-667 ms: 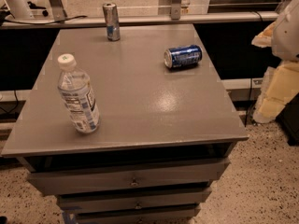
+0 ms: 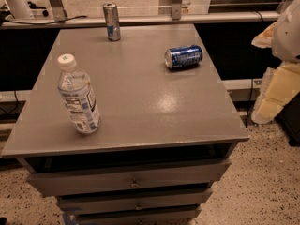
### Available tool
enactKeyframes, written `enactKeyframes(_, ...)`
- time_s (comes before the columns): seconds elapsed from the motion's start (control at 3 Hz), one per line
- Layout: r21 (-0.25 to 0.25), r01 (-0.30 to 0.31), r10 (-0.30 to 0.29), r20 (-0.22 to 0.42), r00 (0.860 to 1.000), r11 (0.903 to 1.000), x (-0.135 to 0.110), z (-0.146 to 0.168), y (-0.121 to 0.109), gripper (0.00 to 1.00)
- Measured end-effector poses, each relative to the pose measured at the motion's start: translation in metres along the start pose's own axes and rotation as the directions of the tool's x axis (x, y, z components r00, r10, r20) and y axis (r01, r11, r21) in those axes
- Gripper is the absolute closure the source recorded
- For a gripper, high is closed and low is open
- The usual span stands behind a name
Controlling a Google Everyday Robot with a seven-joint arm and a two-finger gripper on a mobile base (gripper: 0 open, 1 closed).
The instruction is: Move blue plastic bottle near redbull can
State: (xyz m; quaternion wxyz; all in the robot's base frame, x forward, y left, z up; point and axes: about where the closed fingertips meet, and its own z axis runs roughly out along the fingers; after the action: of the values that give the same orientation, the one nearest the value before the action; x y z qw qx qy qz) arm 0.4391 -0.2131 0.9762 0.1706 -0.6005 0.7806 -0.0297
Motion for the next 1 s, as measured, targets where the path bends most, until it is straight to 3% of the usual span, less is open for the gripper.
enactKeyframes(0.33,-0.02,-0.018,0.019,0.081,0.997,0.9996,-0.014,0.017,0.004,0.0)
enactKeyframes(0.67,-0.082,-0.048,0.066,0.232,0.97,0.9955,-0.044,0.053,0.015,0.0)
enactKeyframes(1.0,-0.156,-0.07,0.127,0.394,0.91,0.9853,-0.08,0.089,0.029,0.0)
